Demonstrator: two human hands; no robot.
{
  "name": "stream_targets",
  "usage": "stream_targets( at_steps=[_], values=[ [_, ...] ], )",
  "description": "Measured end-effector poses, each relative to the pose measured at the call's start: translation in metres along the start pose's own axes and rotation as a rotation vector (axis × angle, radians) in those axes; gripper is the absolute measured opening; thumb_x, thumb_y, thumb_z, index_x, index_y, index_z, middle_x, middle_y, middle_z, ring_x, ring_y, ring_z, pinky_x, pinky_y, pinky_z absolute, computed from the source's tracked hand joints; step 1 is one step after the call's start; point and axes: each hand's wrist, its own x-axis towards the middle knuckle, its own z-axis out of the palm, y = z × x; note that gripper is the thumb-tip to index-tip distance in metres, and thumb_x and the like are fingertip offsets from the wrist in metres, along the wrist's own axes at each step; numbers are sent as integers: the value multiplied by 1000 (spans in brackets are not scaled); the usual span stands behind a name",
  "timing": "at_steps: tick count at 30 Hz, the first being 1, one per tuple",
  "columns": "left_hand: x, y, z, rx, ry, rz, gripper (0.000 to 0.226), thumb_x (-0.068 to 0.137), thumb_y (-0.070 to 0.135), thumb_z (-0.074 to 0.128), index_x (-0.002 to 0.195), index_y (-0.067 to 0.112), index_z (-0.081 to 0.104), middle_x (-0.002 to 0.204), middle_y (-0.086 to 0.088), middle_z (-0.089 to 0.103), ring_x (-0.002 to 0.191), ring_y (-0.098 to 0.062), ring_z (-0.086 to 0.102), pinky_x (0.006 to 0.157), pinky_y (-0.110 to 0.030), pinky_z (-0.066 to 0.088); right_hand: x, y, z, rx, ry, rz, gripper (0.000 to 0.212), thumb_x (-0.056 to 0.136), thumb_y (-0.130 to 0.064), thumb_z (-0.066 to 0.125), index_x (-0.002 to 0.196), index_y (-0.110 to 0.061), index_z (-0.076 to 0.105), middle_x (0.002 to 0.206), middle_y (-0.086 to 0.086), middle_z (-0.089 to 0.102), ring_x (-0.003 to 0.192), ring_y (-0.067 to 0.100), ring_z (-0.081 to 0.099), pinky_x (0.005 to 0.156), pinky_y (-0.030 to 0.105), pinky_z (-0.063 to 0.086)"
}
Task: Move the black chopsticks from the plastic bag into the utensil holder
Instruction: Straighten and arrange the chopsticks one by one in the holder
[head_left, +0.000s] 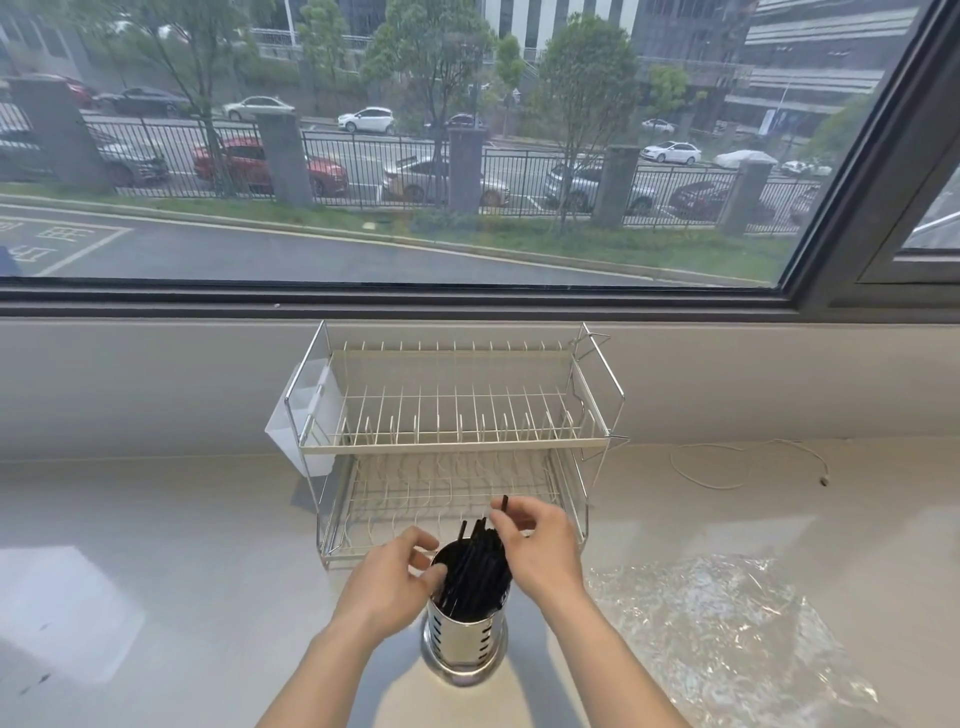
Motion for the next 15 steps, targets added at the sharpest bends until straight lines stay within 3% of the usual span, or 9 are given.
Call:
stream_targets(
  at_steps=[4,7,11,13,15],
  values=[
    [1,22,-16,-45,203,155,25,91,38,70,115,40,63,107,21,70,99,3,65,94,-31,54,3,-14,-11,81,9,-72,17,85,-31,78,81,-46,71,80,-22,75,82,-8,68,89,33,56],
    [5,55,-32,-132,184,292,28,87,37,76,112,43,65,103,22,71,94,6,66,86,-22,53,8,-42,-20,185,12,-174,13,84,-30,80,83,-42,75,83,-18,78,81,-1,71,88,38,58],
    [9,94,-40,-239,214,401,25,85,22,77,99,38,66,87,17,75,78,-3,70,72,-23,57,13,-78,-27,307,4,-258,10,81,-29,82,90,-34,80,89,-11,79,85,6,74,87,45,58],
    [10,104,-40,-316,288,391,29,85,6,70,93,34,67,81,20,75,71,-4,70,68,-21,55,13,-85,-31,343,11,-273,17,79,-30,84,95,-33,79,94,-7,78,88,7,74,87,40,59],
    [11,105,-40,-417,356,349,25,86,6,70,90,31,69,82,16,75,69,-6,70,67,-22,56,12,-79,-37,333,36,-234,31,79,-36,83,110,-32,76,101,-7,75,95,6,71,87,29,57]
  ],
)
